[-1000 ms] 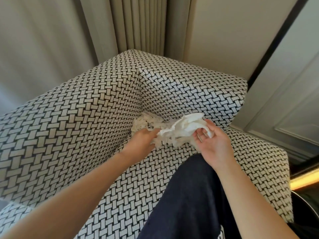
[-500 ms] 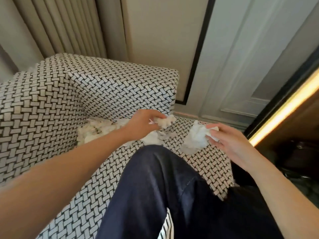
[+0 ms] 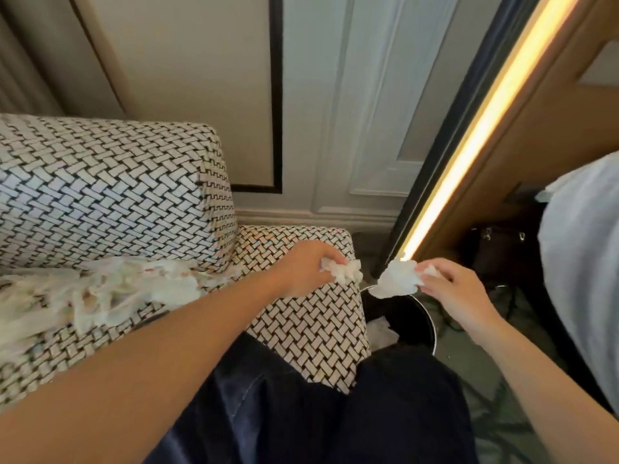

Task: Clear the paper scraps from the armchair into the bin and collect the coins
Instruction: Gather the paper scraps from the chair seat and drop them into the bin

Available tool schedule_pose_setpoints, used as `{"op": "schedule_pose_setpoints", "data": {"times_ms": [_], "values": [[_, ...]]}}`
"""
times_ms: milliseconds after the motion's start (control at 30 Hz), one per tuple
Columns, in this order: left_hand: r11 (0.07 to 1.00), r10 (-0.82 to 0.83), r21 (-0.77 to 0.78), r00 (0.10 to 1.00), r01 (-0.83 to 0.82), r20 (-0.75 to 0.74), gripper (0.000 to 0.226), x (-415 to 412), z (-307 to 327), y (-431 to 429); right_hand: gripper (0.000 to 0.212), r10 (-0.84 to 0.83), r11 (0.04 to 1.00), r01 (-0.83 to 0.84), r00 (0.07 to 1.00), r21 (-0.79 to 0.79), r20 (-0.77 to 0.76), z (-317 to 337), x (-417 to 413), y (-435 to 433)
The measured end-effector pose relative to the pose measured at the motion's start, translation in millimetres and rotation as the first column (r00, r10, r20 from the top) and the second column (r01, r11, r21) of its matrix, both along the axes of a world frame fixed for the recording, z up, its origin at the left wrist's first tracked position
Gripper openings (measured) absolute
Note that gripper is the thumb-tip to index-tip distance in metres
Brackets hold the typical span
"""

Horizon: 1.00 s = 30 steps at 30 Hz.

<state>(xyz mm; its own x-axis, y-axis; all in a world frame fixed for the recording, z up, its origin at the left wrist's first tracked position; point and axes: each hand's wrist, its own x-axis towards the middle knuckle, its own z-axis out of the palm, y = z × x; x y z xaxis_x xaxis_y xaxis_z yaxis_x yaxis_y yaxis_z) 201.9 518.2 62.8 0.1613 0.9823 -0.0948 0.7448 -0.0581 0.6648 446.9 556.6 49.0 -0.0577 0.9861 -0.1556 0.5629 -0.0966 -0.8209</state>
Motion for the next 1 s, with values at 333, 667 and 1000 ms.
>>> {"op": "schedule_pose_setpoints", "data": {"times_ms": [333, 667, 1000], "values": [[0.997, -0.019, -0.071, 1.0, 0.02, 0.017, 0.04, 76.6, -43.5, 60.2, 0.017, -0.233, 0.97, 0.235, 0.972, -0.057, 0.043, -67.1, 40.3, 22.8], [0.989, 0.093, -0.123, 0.991, -0.082, 0.093, 0.055, 109.1, -71.4, 67.5, 0.016, -0.209, 0.955, 0.206, 0.978, -0.214, 0.007, -98.5, 56.1, 33.2], [0.968, 0.188, -0.208, 0.954, -0.139, 0.236, 0.055, 113.5, -75.3, 70.2, 0.048, -0.195, 0.892, 0.129, 0.975, -0.434, -0.111, -96.8, 54.9, 39.3]]}}
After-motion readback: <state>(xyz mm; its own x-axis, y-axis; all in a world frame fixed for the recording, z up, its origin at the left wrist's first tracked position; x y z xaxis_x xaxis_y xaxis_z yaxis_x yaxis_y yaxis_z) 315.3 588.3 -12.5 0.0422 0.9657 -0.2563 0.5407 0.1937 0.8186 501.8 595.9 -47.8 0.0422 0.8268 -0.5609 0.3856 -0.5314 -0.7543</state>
